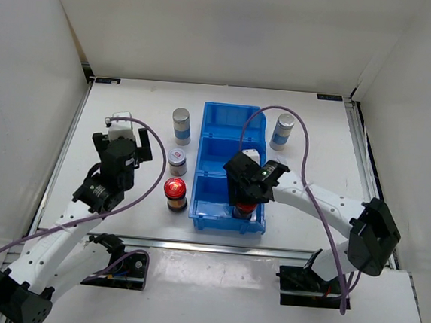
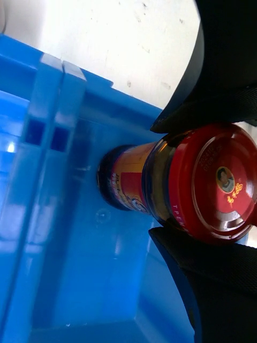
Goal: Organize the condiment bottles
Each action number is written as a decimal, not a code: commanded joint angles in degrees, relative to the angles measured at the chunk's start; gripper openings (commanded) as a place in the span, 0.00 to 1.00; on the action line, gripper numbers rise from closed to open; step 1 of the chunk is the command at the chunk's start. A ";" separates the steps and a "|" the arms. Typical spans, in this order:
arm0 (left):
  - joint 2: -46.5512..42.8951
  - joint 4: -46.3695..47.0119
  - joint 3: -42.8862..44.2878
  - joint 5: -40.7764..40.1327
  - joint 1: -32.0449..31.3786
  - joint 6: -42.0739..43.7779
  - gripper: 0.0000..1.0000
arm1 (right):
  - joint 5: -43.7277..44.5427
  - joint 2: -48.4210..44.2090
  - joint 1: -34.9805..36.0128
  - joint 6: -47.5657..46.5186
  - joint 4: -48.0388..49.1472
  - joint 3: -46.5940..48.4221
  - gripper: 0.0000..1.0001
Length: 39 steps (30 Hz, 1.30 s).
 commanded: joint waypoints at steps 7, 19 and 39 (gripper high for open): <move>-5.43 2.67 -3.98 6.73 -0.28 -0.32 1.00 | -1.73 2.50 -0.40 3.64 5.64 -0.44 0.56; 2.82 -15.44 6.57 26.18 -2.03 -16.38 1.00 | 8.72 -14.96 -0.40 0.31 -6.41 9.66 1.00; 9.76 -14.74 -2.74 22.26 -16.10 -23.85 1.00 | 10.31 -25.27 -0.40 -0.05 -8.96 3.60 1.00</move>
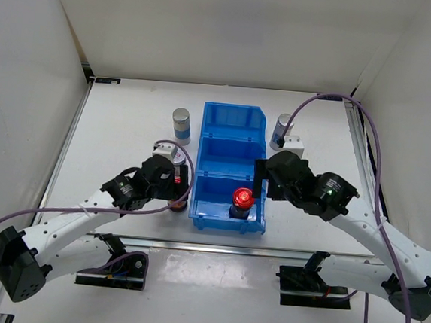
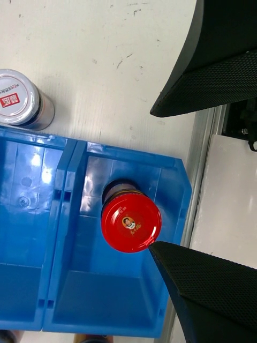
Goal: Organize the condiment bottles
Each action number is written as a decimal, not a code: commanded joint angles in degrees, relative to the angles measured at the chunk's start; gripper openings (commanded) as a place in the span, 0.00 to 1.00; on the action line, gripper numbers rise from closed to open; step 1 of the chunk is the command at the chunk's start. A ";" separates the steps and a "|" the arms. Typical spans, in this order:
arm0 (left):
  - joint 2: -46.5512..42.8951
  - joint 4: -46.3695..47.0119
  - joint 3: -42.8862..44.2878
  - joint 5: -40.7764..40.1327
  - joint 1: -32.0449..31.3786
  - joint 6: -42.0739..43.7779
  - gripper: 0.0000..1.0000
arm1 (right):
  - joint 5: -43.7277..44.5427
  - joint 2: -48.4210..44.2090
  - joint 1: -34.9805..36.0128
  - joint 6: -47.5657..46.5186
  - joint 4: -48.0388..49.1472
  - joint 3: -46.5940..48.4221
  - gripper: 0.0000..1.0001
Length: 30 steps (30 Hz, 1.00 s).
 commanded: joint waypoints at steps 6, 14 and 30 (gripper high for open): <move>3.57 -0.14 -2.38 -4.41 -0.39 -3.63 0.90 | 1.67 -2.15 0.08 1.07 -0.94 -0.20 1.00; 0.16 -0.67 3.59 -8.00 -0.39 -0.38 0.41 | 2.20 -3.20 0.08 1.07 -1.47 -1.34 1.00; 8.84 -4.09 28.21 -10.30 -13.64 -1.25 0.12 | 5.98 -5.49 0.08 2.73 -4.28 -1.87 1.00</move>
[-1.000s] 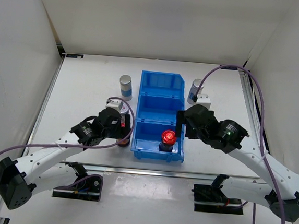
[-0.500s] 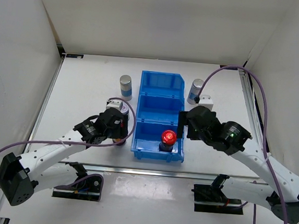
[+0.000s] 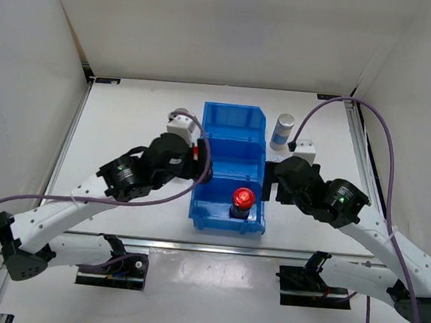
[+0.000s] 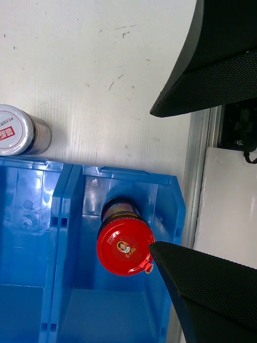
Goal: Organize the condiment bottles
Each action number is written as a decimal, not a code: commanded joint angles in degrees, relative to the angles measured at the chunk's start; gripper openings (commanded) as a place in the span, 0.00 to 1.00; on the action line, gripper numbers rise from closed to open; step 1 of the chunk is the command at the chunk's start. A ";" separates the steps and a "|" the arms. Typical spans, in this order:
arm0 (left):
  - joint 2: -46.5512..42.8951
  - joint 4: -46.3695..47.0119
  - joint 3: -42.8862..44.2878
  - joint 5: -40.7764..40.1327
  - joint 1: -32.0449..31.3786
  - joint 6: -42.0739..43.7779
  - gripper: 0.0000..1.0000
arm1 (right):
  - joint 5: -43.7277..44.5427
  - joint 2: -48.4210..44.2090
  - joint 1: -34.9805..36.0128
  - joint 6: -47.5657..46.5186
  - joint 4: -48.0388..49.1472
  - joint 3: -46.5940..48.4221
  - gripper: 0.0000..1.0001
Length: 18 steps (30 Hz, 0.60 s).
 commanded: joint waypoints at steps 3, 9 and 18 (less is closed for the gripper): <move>5.23 6.82 0.25 0.87 -4.04 -2.27 0.12 | 2.51 -0.81 0.08 1.47 -1.13 -0.36 1.00; 8.82 12.98 -6.26 2.20 -6.33 -5.07 0.12 | 3.04 -1.34 0.08 2.00 -2.36 -0.89 1.00; 14.98 18.87 -12.49 0.35 -7.48 -6.31 0.17 | 4.26 -1.87 0.08 2.00 -2.89 -1.42 1.00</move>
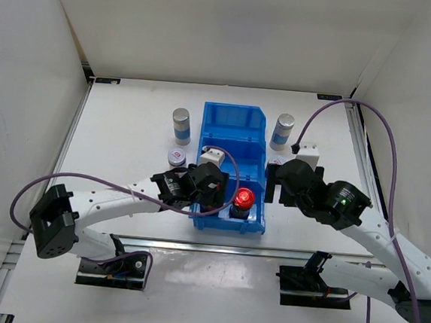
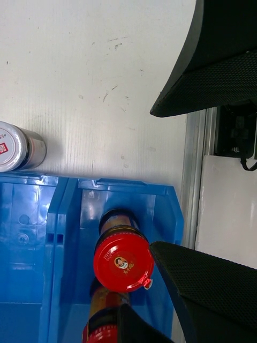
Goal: Organize the condiment bottles
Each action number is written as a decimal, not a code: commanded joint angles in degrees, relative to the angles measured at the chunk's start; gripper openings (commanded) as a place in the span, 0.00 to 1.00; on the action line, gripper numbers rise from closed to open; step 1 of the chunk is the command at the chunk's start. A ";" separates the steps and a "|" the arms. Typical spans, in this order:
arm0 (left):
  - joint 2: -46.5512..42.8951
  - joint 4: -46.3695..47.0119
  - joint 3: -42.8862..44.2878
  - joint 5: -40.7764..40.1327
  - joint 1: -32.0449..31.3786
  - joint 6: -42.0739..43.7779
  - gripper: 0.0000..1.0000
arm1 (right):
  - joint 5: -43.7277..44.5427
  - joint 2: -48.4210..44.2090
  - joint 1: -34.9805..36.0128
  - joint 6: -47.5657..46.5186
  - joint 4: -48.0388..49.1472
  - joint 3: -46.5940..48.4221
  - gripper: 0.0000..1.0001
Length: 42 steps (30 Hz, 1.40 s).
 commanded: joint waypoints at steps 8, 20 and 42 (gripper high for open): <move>0.57 9.96 -1.14 -4.40 -0.33 -1.11 0.82 | -1.28 6.67 -10.53 -6.18 1.53 -2.26 1.00; -11.71 0.04 11.95 -11.76 -0.33 11.54 1.00 | -19.41 27.74 -31.82 -21.22 12.69 9.94 1.00; -34.59 -4.45 -9.75 -17.32 26.30 23.94 1.00 | -24.25 47.12 -35.69 -21.05 16.12 18.39 0.32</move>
